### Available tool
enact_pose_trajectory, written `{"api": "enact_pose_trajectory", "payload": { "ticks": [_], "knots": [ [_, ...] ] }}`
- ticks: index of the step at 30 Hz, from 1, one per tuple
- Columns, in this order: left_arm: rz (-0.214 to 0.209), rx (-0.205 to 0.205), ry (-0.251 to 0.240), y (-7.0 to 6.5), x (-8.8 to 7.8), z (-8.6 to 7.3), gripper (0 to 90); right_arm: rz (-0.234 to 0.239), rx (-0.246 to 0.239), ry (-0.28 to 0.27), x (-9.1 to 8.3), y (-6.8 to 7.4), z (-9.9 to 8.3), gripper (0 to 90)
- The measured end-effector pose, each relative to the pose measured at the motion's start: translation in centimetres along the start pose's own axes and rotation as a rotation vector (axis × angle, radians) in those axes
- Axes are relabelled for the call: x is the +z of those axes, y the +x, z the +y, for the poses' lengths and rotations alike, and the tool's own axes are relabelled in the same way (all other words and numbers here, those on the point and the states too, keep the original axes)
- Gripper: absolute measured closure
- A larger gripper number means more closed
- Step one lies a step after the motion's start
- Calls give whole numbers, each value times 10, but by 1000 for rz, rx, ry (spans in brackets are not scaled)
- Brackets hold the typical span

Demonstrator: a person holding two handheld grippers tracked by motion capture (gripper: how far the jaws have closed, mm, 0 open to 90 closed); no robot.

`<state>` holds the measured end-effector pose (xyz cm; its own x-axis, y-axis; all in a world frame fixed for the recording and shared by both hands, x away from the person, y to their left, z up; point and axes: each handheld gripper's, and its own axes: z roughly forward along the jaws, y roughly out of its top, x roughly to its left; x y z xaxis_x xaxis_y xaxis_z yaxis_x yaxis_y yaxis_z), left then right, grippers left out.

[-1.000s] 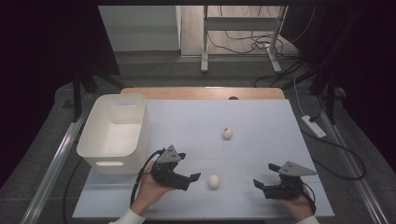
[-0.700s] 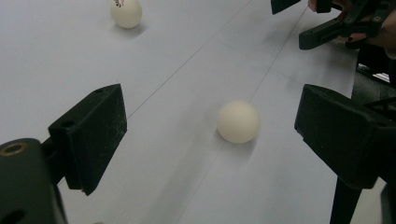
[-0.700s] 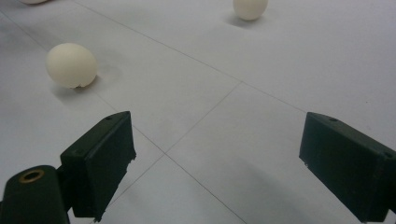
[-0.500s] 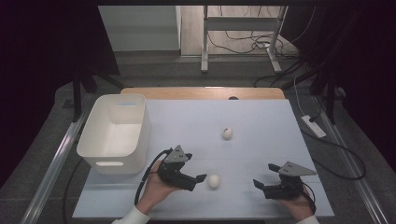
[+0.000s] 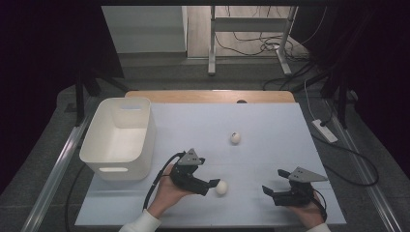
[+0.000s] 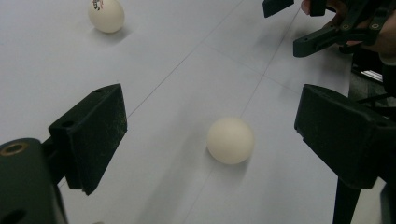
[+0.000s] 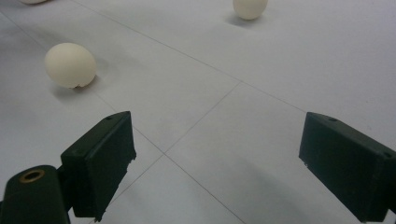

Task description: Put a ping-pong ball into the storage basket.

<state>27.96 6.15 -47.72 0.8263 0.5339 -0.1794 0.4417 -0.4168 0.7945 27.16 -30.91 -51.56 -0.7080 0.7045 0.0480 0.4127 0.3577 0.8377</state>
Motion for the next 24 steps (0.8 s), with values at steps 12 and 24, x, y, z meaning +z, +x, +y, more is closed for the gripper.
{"api": "enact_pose_trajectory", "payload": {
  "ticks": [12,24],
  "knots": [
    [-16,2,44,-1,17,1,101,-2,-1,1,-1,-1,0,103],
    [-34,25,114,-9,38,1,98,-3,-4,1,-1,0,0,103]
  ]
}}
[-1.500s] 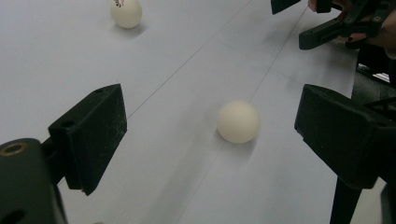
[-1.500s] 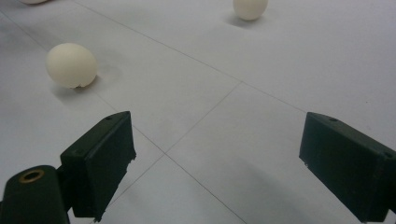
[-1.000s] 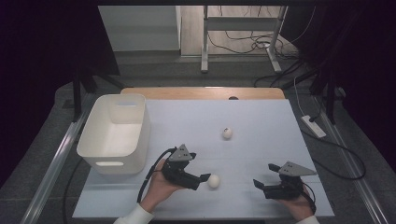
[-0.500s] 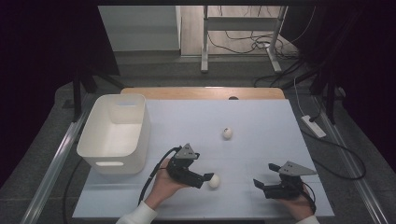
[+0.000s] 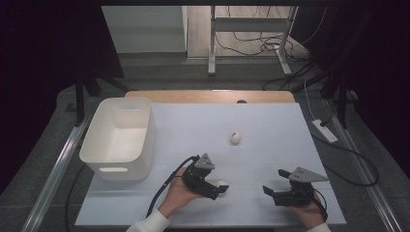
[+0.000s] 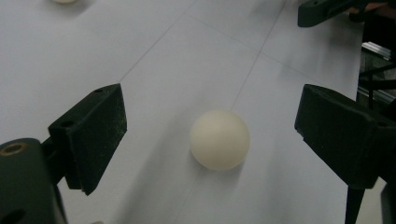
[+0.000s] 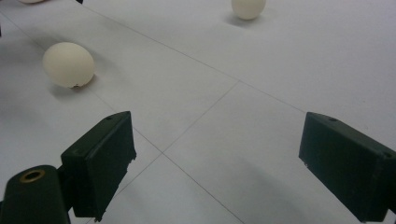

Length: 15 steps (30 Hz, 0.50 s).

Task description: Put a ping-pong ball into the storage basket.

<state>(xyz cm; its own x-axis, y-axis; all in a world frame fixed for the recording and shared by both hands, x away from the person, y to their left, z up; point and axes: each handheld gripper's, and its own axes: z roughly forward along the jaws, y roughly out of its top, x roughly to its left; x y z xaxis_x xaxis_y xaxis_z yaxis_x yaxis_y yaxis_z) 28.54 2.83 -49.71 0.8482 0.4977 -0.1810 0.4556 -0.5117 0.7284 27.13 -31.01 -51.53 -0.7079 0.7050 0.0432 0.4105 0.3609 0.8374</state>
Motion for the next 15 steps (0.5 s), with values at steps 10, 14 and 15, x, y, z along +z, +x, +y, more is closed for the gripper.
{"api": "enact_pose_trajectory", "payload": {
  "ticks": [10,14,15],
  "knots": [
    [-8,4,39,-1,8,-3,97,-1,-2,2,0,0,0,103],
    [-12,8,54,-2,12,-4,97,0,-2,2,0,0,0,103],
    [-13,9,54,-3,13,-4,97,0,-2,2,0,0,0,103]
  ]
}}
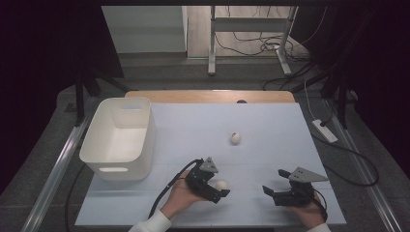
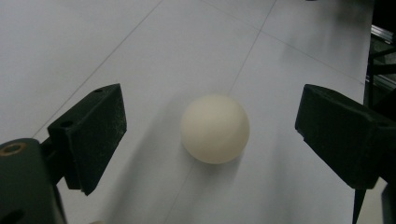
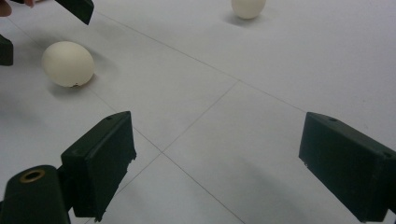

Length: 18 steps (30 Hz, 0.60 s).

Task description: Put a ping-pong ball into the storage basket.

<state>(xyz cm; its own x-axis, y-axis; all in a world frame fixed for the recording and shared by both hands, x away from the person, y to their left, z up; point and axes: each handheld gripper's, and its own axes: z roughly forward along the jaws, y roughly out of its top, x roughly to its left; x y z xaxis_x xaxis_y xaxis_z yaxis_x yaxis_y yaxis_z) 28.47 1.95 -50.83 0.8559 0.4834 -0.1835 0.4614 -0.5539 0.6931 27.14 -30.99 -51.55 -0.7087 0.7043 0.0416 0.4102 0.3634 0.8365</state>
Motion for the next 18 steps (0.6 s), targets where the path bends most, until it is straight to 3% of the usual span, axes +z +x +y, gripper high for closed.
{"api": "enact_pose_trajectory", "payload": {
  "ticks": [18],
  "knots": [
    [4,31,62,-3,14,-1,116,1,1,2,0,0,0,104]
  ]
}}
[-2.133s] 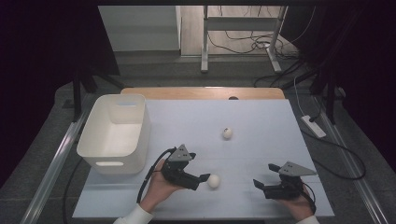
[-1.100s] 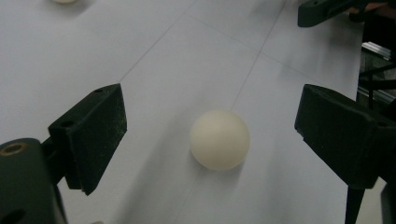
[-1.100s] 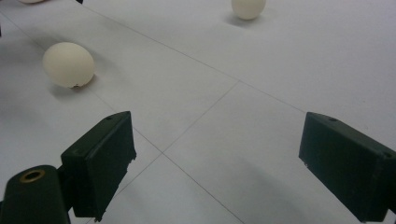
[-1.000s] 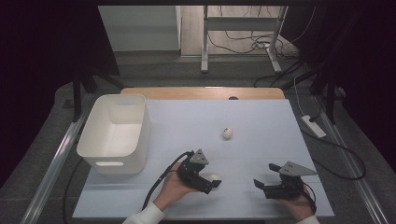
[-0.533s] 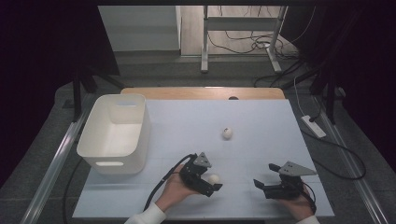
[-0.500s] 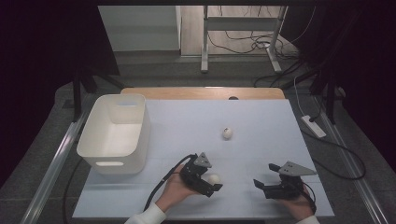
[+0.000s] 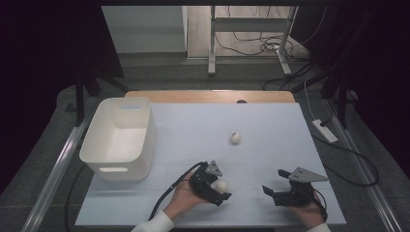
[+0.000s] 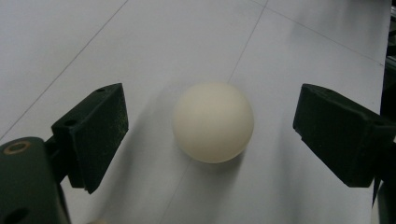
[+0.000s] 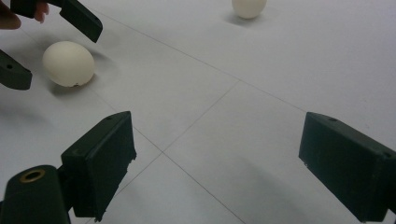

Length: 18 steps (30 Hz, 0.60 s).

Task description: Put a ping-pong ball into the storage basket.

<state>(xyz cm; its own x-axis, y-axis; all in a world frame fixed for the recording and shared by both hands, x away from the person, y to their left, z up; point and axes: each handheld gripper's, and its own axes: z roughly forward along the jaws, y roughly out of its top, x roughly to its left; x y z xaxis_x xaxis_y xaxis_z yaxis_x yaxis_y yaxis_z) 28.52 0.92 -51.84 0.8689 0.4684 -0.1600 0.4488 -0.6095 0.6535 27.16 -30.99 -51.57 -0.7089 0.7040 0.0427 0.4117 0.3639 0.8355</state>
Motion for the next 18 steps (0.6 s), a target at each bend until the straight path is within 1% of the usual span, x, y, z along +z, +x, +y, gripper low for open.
{"api": "enact_pose_trajectory", "payload": {
  "ticks": [3,4,7,11,12,14,16,17,18],
  "knots": [
    [2,3,-2,0,1,0,126,0,0,0,0,0,0,104],
    [5,7,0,-1,1,0,138,4,-3,-10,-1,0,0,104],
    [8,9,0,-1,2,0,153,4,-6,-17,-1,1,1,105],
    [1,18,-1,-2,2,0,214,1,-7,-15,-1,1,1,105],
    [0,28,6,-2,2,0,233,0,-7,-16,-1,1,1,105],
    [1,33,11,-2,3,-1,268,-2,-9,-14,-2,1,1,105],
    [2,35,11,-3,3,-1,315,-2,-9,-14,-2,1,1,105],
    [2,37,10,-3,3,-1,315,-1,-8,-15,-2,1,1,106],
    [0,39,7,-3,2,-1,341,-1,-7,-15,-2,1,0,106]
  ]
}}
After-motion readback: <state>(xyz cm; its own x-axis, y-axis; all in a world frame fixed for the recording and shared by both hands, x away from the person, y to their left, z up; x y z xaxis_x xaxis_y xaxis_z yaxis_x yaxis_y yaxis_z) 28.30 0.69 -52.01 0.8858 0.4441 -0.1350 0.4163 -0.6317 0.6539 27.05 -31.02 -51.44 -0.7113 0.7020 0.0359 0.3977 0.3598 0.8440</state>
